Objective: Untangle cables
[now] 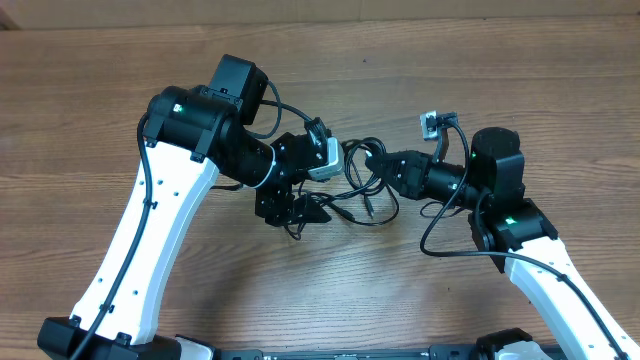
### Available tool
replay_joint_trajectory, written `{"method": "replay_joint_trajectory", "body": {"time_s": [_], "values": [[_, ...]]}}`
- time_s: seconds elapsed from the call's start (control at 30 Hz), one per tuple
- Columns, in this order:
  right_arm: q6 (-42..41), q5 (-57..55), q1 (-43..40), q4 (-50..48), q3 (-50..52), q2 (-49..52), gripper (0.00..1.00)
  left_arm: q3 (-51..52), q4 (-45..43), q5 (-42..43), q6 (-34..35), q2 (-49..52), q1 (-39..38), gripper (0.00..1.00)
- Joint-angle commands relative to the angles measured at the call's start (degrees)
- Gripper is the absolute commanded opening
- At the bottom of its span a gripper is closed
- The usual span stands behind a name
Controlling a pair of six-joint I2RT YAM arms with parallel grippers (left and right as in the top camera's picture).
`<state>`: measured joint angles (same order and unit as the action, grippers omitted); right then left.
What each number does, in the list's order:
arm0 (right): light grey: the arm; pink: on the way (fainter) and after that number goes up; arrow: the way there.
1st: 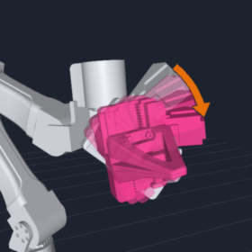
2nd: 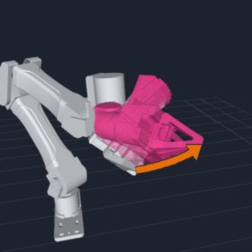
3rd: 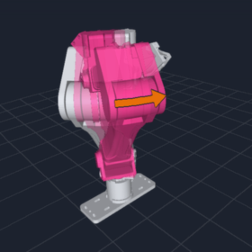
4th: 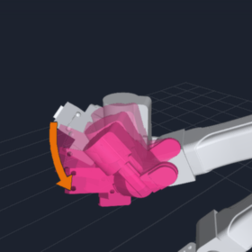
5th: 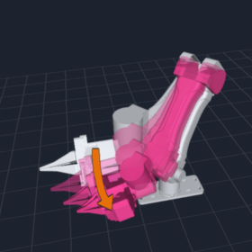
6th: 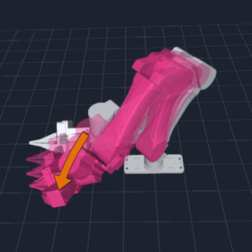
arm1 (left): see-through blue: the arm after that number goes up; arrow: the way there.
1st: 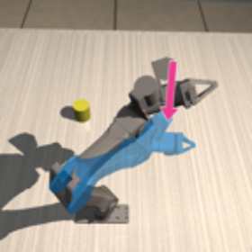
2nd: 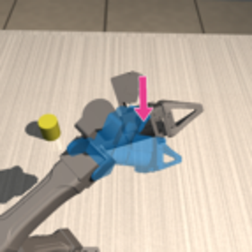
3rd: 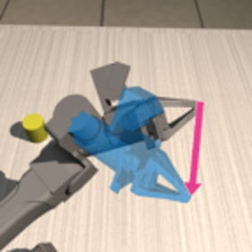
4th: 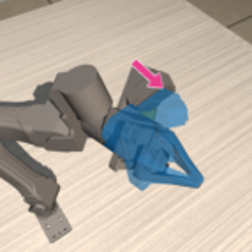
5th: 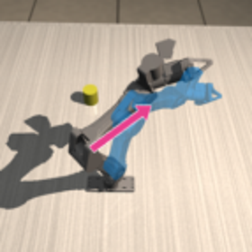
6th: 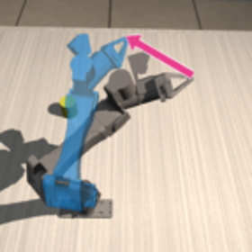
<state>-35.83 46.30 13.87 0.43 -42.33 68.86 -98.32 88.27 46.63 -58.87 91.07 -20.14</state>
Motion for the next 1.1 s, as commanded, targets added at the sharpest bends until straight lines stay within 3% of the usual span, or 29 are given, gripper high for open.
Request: {"method": "replay_joint_trajectory", "body": {"time_s": [0.0, 0.1, 0.13, 0.23, 0.53, 0.9, 1.07], "values": [[11.78, 3.06, 0.00, -3.72, -0.50, -0.26, 0.04, -1.20, -0.76, 2.54, -0.87, -1.36, -0.13, 0.72], [16.85, 7.32, 0.00, -6.29, -0.50, -0.26, 0.04, -1.20, -1.97, 2.54, -0.61, -1.36, -0.13, 0.82], [18.51, 9.11, 0.00, -7.39, -0.50, -0.26, 0.04, -1.20, -2.64, 2.47, 0.17, -1.36, -0.13, 0.92], [19.82, 11.74, 0.00, -10.14, -0.50, -0.26, 0.04, -1.20, -5.88, 1.62, 5.62, -1.36, -0.13, 1.00], [16.00, 11.61, -0.09, -14.71, -0.50, -0.26, 0.04, -1.20, -20.44, -10.97, 37.94, -1.33, -0.13, 1.00], [-0.31, 1.66, -0.11, -23.56, -0.50, -0.26, 0.04, -1.20, -22.53, -8.33, 53.46, -1.05, -0.72, 1.00], [-4.37, -2.23, -0.11, -23.76, -0.50, -0.26, 0.04, -1.20, -23.32, -6.29, 54.45, -1.05, -2.60, 1.00]]}}
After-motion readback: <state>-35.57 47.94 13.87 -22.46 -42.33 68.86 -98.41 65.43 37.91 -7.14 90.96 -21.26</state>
